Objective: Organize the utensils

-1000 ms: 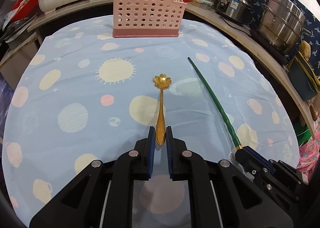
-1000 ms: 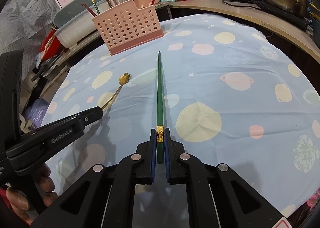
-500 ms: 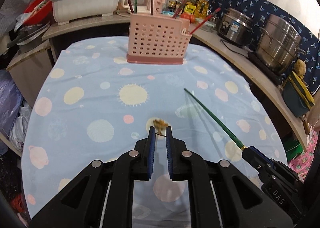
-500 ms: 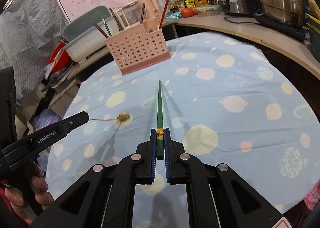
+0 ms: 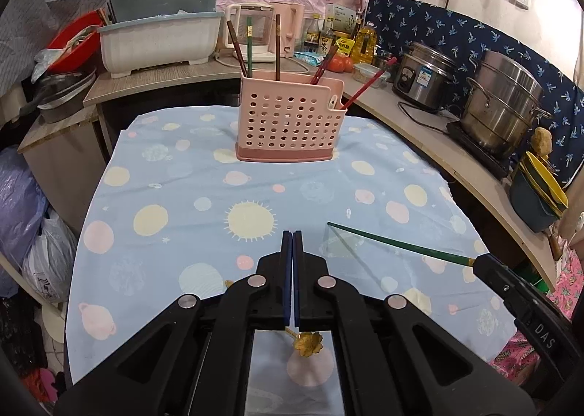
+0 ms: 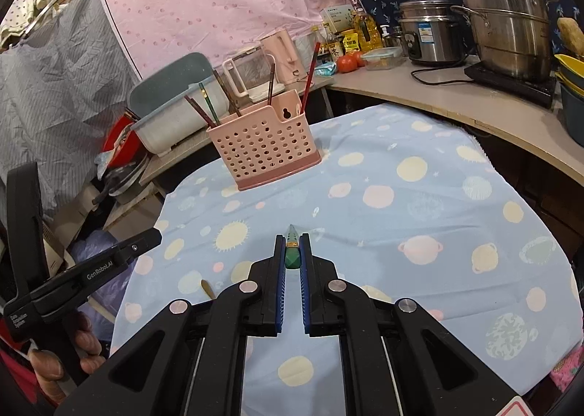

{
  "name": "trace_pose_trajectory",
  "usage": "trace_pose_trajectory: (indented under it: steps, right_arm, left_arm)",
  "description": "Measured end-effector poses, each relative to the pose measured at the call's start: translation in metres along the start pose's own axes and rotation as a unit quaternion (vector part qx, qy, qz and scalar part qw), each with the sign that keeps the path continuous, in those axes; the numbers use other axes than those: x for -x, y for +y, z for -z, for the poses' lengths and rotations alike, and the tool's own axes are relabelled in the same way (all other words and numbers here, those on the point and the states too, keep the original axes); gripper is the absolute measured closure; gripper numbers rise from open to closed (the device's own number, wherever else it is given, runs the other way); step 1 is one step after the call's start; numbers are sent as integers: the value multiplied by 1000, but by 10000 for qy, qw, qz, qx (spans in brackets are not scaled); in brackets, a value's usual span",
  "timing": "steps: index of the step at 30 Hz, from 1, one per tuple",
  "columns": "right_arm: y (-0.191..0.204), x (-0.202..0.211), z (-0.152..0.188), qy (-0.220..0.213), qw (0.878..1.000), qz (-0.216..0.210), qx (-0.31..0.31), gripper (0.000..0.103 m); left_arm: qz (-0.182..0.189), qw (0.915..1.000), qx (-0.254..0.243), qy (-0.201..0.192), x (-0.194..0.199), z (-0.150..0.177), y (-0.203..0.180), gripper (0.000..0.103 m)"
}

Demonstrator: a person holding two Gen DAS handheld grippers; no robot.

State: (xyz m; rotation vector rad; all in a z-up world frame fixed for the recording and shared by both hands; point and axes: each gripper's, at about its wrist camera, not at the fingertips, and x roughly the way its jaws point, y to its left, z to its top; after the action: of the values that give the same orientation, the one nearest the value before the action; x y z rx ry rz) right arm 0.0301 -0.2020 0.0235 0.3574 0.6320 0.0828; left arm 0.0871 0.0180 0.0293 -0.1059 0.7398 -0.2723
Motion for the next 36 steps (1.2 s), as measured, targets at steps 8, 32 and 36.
trace_pose_trajectory:
  steps: [8,32,36]
  right_arm:
    - [-7,-6,12,166,9998,28,-68,96]
    - [-12,-32,41,671,9976,110,-110,96]
    - [-9,-35,41,713,9974,110,-75,96]
  left_arm:
    - [-77,9992,187,355,-17,18,13,100]
    - [-339,9909,620,1149,-77,59,44,67]
    - [-405,9901,655,1171,-91,51,52,67]
